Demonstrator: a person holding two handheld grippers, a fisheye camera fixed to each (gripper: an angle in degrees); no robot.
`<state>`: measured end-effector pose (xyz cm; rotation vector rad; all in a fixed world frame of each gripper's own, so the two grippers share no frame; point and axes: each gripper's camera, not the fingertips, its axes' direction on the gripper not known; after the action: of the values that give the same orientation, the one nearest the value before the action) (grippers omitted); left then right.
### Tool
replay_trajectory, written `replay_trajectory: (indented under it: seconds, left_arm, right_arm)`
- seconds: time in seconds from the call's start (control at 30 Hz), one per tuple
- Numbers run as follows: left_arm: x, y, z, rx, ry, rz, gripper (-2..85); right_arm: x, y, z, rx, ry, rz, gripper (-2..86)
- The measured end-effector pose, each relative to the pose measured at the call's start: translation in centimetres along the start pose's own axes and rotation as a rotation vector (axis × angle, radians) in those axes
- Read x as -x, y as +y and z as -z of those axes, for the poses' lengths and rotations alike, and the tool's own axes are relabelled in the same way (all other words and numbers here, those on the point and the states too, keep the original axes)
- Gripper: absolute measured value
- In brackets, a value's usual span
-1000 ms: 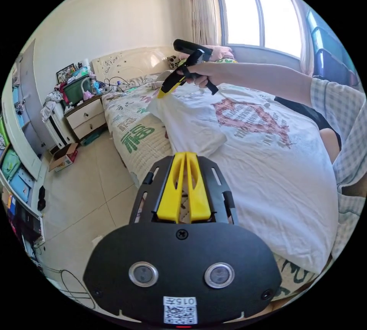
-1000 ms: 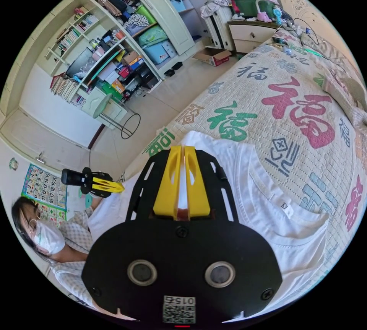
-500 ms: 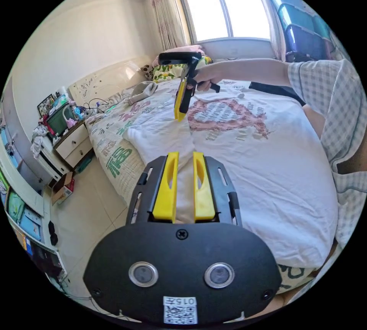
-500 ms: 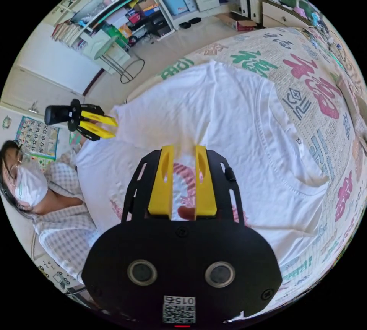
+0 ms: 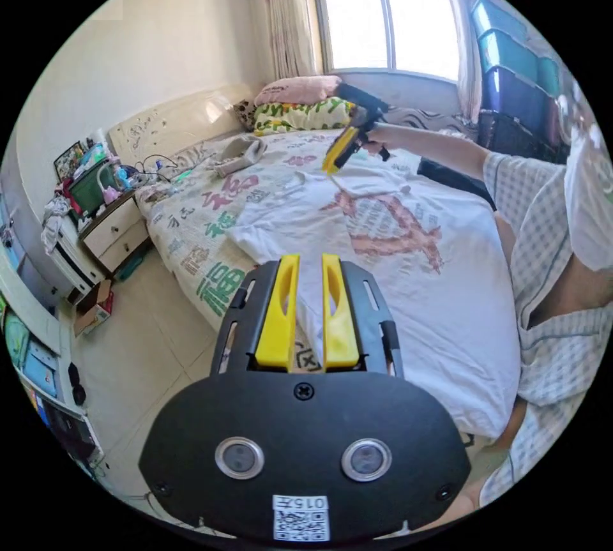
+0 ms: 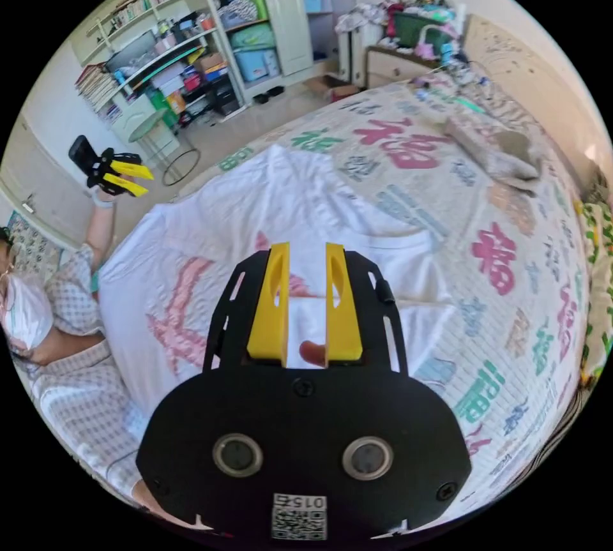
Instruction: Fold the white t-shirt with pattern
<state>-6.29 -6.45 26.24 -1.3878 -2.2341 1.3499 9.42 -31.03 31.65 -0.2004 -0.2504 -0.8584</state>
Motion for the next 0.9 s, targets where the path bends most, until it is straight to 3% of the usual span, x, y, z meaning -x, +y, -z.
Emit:
replay_trajectory:
  seconds: [0.13, 0.37, 0.43, 0.5, 0.67, 0.9]
  left_arm:
    - [4.8, -5.9, -4.5, 0.041, -0.081, 0.115, 10.3]
    - [11.1, -11.5, -17.5, 0.217, -0.06, 0.292, 10.0]
    - [11.8, -11.6, -19.7, 0.284, -0.062, 0.312, 9.6]
    - [12.1, -11.2, -22.5, 0.399, 0.008, 0.309, 8.6]
    - [12.3, -11.3, -21.6, 0.382, 0.018, 0.341, 1.7]
    - [5.6, -11.7, -10.9, 0.123, -0.067, 0.215, 0.1]
  right_arm:
    - [-4.1, 1.8, 0.1, -0.032, 0.15, -0.155, 10.5]
    - [-7.8, 3.1, -1.8, 0.014, -0.066, -0.268, 11.1]
    - [-7.5, 3.3, -2.9, 0.11, -0.185, -0.208, 9.0]
    - [-6.4, 4.1, -2.7, 0.124, -0.165, -0.173, 2.9]
    - [-5.1, 6.2, 0.4, 0.067, -0.138, -0.196, -0.8]
    - [1.3, 13.3, 12.1, -0.159, -0.121, -0.147, -1.0]
